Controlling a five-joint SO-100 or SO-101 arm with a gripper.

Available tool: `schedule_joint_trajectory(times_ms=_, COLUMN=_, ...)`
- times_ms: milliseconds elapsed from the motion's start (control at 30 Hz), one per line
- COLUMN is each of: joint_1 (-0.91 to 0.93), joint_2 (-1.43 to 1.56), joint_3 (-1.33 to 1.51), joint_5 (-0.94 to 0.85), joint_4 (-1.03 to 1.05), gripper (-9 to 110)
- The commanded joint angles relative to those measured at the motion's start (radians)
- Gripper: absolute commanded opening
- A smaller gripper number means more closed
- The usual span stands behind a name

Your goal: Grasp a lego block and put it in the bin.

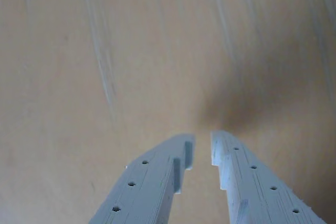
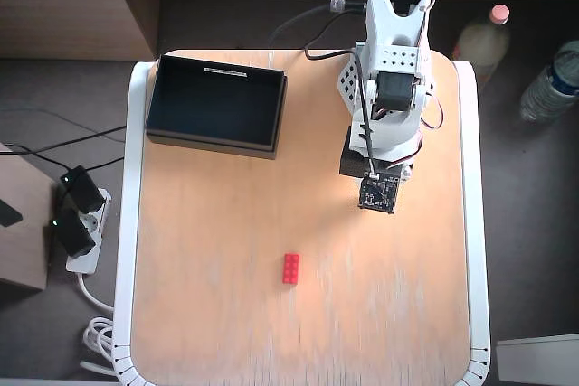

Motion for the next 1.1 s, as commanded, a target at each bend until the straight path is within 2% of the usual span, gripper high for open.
schedule_joint_trajectory(times_ms=0, joint_1=-0.023, joint_2=0.091, joint_3=0.153, joint_5=0.009, joint_4=-0.005, gripper=0)
schedule_joint_trajectory(times_ms=1067, joint_1=-0.023, joint_2=0.089, joint_3=0.153, joint_5=0.034, joint_4=-0.005, gripper=0)
